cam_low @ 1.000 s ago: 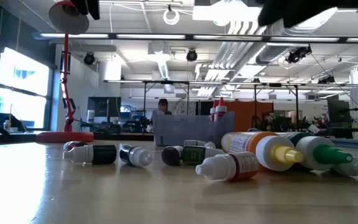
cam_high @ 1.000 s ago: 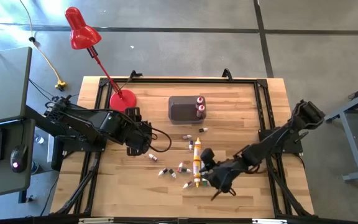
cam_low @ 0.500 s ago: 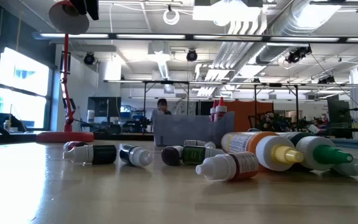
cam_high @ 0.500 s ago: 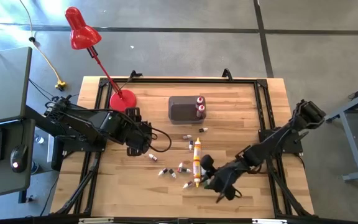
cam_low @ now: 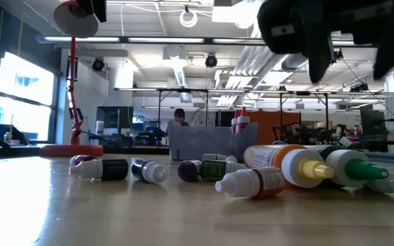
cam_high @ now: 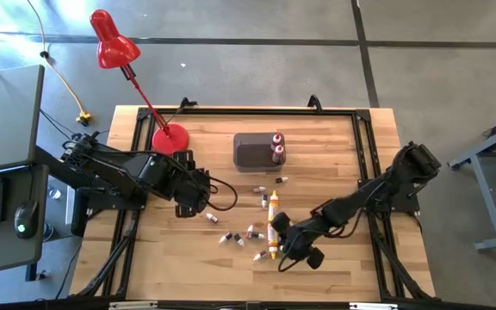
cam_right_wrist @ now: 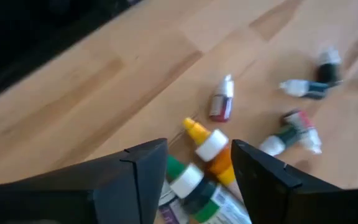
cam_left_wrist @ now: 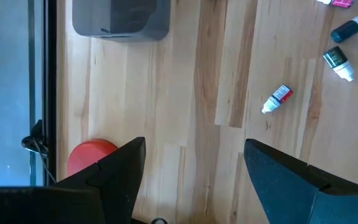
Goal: Pick & Place food coloring
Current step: Put the large green food coloring bottle into the black bin
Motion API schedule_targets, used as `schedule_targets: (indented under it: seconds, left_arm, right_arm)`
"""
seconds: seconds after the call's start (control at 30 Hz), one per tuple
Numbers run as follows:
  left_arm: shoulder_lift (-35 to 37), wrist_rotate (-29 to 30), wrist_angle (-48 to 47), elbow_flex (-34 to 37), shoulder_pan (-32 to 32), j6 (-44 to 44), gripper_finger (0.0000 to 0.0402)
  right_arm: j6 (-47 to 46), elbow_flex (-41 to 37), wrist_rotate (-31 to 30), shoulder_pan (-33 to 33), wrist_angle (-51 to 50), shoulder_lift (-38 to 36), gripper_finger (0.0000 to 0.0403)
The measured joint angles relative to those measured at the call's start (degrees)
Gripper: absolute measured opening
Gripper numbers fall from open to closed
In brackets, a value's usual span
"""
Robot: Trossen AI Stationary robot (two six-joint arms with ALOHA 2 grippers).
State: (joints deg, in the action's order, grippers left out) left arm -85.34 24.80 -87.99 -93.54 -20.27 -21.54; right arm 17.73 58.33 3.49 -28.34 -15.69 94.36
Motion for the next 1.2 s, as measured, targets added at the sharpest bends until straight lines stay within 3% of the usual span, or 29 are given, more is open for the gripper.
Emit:
schedule_targets:
  seconds: [0.17,0.27,0.53,0.7,1.2]
  left_arm:
    - [0.00,0.07,0.98,0.00,0.00,-0.02,0.0269]
    - [-0.02,-0.61,6.77,0.00,0.00,1.23,0.0269]
    - [-0.12,-7.24,22.04,2.55,0.00,16.68,0.0269]
    - [-0.02,-7.31,22.43,4.40,0.00,17.25,0.0269]
    - [-0.07,-7.28,22.36,7.37,0.00,16.24,0.0269]
  right_arm:
    - [9.98,-0.02,0.27,-0.17,-0.60,2.96,0.0189]
    - [13.31,-0.02,1.51,-0.17,-1.12,4.57,0.0190]
    - [19.57,-0.02,0.80,-0.06,-0.61,8.79,0.0186]
    - [19.85,-0.02,-2.59,-0.04,-2.44,8.71,0.0186]
    - [20.47,-0.02,-5.27,1.73,-8.13,8.49,0.0185]
